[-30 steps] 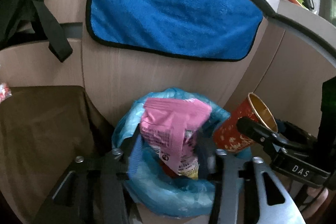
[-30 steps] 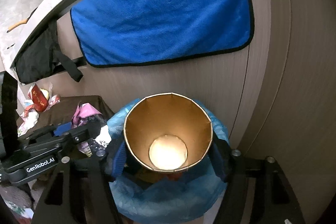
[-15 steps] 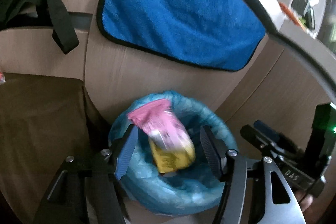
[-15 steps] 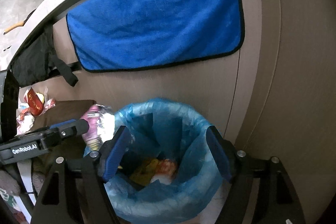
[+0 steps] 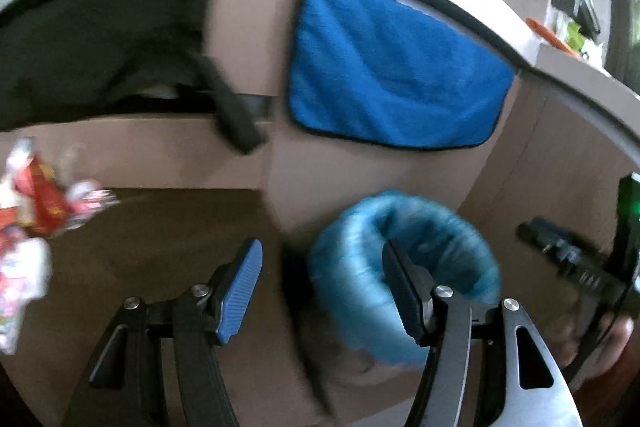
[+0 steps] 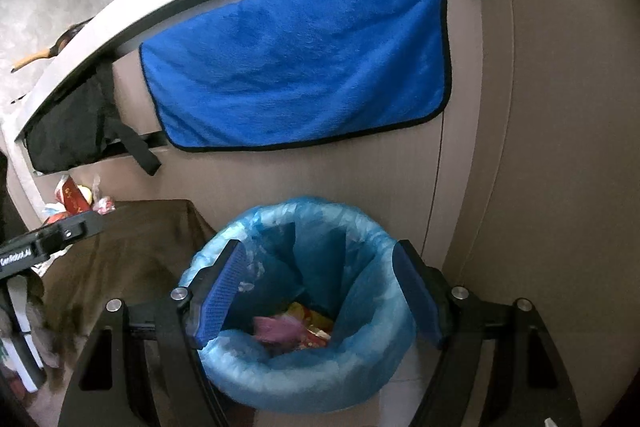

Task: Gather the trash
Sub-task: 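Move both tools back toward the trash pile on the table, then grasp the red soda can with the right tool while the left tool grasps white tissues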

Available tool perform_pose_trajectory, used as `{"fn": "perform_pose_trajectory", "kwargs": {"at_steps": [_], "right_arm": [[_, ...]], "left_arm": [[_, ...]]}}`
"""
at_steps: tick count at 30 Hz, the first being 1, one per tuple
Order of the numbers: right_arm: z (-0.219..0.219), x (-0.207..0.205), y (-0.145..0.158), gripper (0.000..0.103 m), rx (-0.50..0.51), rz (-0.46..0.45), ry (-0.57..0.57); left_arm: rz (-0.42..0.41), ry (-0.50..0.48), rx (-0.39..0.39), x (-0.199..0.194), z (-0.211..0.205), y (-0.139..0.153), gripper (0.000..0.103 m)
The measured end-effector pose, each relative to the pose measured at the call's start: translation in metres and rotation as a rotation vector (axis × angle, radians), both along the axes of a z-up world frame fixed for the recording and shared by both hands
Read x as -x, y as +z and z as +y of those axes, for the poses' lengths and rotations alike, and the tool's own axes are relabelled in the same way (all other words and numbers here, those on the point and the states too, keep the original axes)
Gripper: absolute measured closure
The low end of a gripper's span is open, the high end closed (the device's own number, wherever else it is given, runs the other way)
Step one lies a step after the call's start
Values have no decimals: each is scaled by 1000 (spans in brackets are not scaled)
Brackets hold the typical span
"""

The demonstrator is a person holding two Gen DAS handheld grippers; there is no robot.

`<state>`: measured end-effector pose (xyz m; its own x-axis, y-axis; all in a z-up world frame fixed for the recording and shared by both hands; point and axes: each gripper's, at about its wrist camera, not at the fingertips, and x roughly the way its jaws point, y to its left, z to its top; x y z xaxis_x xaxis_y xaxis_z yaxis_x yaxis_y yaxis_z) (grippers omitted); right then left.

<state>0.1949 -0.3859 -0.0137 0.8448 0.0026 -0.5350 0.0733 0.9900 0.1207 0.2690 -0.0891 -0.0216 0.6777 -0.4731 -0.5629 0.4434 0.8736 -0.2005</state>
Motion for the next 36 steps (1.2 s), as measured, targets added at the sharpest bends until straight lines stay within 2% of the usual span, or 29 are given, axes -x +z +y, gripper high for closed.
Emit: {"fn": "perform_pose_trajectory", "kwargs": {"at_steps": [5, 8, 14, 20, 27, 31, 36], "right_arm": [[23, 9, 5, 30, -11, 3, 50], [49, 10, 11, 30, -2, -2, 97], [118, 0, 22, 30, 46, -8, 215], [179, -19, 21, 30, 6, 21, 320], [247, -30, 10, 30, 39, 53, 433], [280, -38, 3, 30, 54, 73, 488], [322, -63, 2, 30, 67, 93, 553]], "left_arm": [[-15, 102, -56, 19, 75, -1, 40], [-32, 213, -79, 30, 130, 2, 40], [-28, 402, -62, 49, 226, 0, 40], [-6, 495, -30, 61, 282, -12, 40], [29, 497, 14, 62, 316, -29, 40], [60, 462, 3, 52, 321, -39, 40], [60, 419, 7, 37, 322, -39, 40]]}}
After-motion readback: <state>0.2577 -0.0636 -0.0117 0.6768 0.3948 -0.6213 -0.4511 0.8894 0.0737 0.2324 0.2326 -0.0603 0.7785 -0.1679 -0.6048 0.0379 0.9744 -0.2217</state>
